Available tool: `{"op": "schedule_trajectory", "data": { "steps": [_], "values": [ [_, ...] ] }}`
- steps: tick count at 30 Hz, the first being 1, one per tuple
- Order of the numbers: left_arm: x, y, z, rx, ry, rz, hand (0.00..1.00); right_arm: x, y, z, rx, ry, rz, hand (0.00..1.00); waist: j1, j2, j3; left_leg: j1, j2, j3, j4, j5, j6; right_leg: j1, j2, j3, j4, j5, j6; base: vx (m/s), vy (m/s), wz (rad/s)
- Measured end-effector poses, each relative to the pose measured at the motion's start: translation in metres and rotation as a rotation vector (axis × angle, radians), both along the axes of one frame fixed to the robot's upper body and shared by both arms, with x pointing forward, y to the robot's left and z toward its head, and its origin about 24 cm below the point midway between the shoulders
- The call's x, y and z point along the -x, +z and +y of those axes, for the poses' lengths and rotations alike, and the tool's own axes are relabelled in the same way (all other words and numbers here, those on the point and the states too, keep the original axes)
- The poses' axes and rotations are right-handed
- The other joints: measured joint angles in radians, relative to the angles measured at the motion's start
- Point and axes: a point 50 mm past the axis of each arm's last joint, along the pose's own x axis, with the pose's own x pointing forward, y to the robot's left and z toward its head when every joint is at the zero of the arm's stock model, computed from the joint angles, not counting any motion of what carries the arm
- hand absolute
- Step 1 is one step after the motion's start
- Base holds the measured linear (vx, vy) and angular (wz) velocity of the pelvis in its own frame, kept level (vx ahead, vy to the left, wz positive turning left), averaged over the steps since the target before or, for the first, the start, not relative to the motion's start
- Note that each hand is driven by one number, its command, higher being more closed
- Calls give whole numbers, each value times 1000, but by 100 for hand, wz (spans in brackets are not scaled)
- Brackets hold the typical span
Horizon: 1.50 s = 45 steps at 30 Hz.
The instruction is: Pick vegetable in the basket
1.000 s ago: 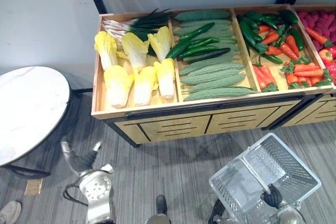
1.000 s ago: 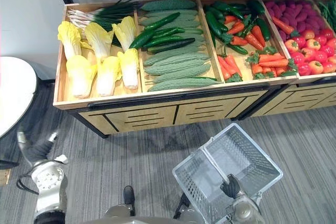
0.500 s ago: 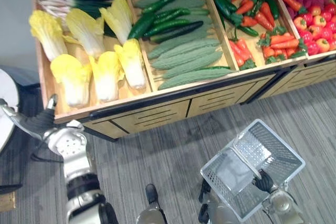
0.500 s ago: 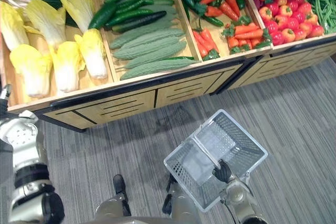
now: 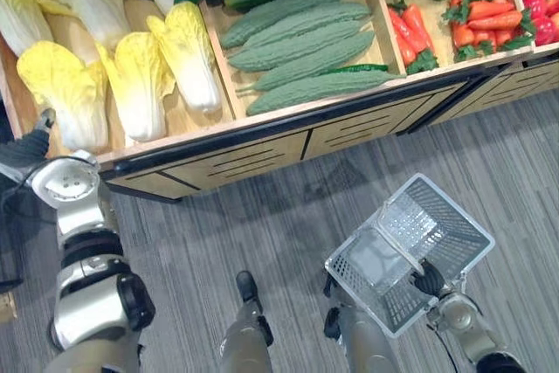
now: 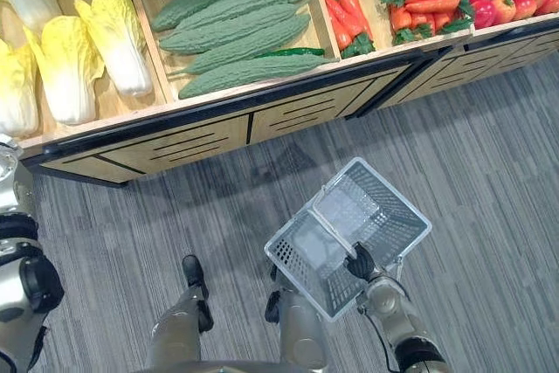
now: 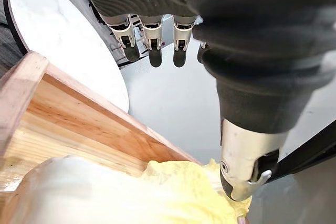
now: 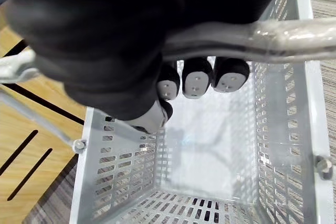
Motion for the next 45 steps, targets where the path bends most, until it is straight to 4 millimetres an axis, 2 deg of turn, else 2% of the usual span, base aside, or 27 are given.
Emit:
{"op": "schedule_trajectory", "data": {
  "steps": [10, 18, 29, 38, 39, 45],
  "values": [
    [-22, 3, -13, -56, -129, 132, 0, -7, 4, 2, -1, -3, -30, 100, 0, 1, 13, -29, 0, -2, 6, 0, 0, -27, -1, 28, 0, 11, -1, 26, 14, 0],
    [-27, 12, -12, -104, -159, 193, 0, -16, 10, 3, -8, -5, -59, 100, 0, 0, 58, -48, 2, -1, 22, 0, 1, -44, 0, 42, 0, 12, 1, 0, 0, -1],
    [-32, 11, -11, -66, -165, 238, 0, -17, 11, 3, -11, -8, -64, 100, -1, -4, 63, -61, 2, -4, 24, -1, 1, -54, 0, 45, 0, 14, 2, 7, 3, 0],
    [-40, 31, -15, -124, -219, 257, 0, -21, 12, 2, -10, -10, -65, 100, 0, -9, 82, -94, 2, -38, 35, 0, 1, -65, -2, 31, 0, 15, 4, 9, 10, 8],
    [-43, 34, -18, -132, -237, 265, 100, -21, 12, 2, -10, -12, -63, 100, 0, -8, 82, -99, 2, -48, 35, 1, 2, -65, -2, 25, 0, 15, 4, 14, 14, 16],
    [-49, 43, -24, -226, -270, 330, 100, -20, 10, 1, -9, -17, -52, 100, 12, -8, 83, -109, -3, -62, 36, 5, 7, -64, -9, 24, 0, 18, 9, 11, 22, 9]
  ]
}}
